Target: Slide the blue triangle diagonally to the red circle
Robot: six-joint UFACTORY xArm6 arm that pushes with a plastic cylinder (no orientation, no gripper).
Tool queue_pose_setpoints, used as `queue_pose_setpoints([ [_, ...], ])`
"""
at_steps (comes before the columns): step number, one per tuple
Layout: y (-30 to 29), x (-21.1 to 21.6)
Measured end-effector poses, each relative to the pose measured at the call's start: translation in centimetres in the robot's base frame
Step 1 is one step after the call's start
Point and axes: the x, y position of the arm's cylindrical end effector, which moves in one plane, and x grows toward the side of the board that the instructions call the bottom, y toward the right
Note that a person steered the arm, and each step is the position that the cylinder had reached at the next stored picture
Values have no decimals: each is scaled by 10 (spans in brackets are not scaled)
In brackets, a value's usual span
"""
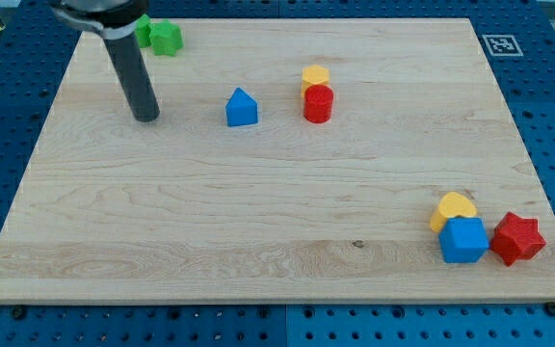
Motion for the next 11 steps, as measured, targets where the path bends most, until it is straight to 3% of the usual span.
queue_pose_setpoints([
  [2, 78, -13],
  [5, 148, 24],
  [9, 318, 74],
  [11, 344, 98],
])
